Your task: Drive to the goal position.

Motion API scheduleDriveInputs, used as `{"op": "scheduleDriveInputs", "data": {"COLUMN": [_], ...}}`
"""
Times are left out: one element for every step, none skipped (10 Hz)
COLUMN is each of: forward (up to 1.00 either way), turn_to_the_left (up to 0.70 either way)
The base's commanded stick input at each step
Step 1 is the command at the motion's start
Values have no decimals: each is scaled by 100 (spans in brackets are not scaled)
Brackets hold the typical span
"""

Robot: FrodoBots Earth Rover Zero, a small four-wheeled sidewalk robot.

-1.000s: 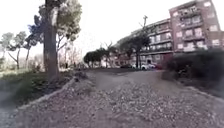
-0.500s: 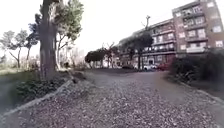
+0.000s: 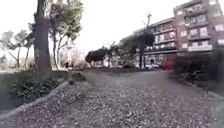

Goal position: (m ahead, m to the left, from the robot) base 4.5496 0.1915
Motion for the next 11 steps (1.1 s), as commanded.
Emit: {"op": "scheduleDriveInputs", "data": {"forward": [70,70,70,70,70,70,70,70,70,70,70], "turn_to_the_left": [35,35,35,35,35,15,0,0,0,0,0]}}
